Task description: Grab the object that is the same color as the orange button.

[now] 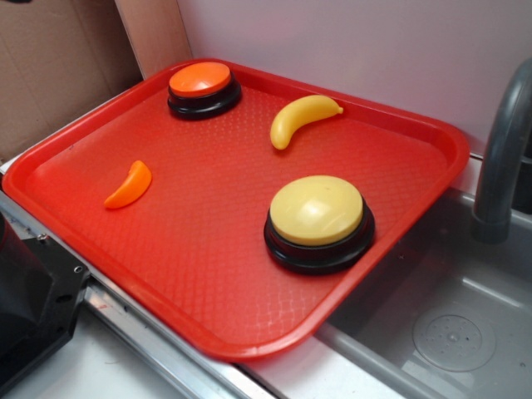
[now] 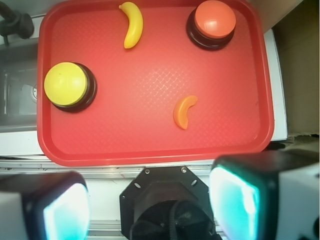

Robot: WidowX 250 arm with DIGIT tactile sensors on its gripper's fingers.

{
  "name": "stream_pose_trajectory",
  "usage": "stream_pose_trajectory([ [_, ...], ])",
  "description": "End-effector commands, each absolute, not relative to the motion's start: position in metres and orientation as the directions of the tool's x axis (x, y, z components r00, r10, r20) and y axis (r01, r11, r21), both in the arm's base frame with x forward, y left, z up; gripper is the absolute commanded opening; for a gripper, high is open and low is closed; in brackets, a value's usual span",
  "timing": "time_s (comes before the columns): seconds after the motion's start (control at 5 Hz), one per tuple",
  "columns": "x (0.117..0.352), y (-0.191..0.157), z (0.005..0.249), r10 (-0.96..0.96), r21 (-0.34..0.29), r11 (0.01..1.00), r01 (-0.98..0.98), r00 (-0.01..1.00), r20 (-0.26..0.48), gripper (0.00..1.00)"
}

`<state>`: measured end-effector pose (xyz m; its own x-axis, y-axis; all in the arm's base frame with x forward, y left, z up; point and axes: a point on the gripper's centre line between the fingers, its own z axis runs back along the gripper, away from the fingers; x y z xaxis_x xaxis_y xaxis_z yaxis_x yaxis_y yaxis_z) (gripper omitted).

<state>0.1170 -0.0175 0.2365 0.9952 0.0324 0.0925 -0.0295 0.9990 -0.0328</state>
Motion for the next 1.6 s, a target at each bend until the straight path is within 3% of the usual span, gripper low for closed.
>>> stream_pose_trajectory([
  [0.0, 0.117, -0.018, 0.236, 0.032, -0.033, 0.999, -0.030, 0.995, 0.092, 1.00],
  [0.2, 0.117, 0.007, 0.204, 0.152, 0.067, 0.985, -0.162, 0.979, 0.132, 1.00],
  [0.4, 0.122, 0.023, 0.174, 0.266, 0.121, 0.950, -0.287, 0.951, 0.159, 1.00],
  [0.8, 0.149, 0.044, 0.106, 0.403, 0.133, 0.896, -0.424, 0.902, 0.154, 1.00],
  [1.0, 0.164, 0.049, 0.079, 0.429, 0.102, 0.890, -0.445, 0.892, 0.146, 1.00],
  [1.2, 0.167, 0.048, 0.057, 0.458, 0.068, 0.881, -0.469, 0.880, 0.127, 1.00],
  [1.4, 0.166, 0.051, 0.046, 0.486, 0.077, 0.865, -0.495, 0.866, 0.117, 1.00],
])
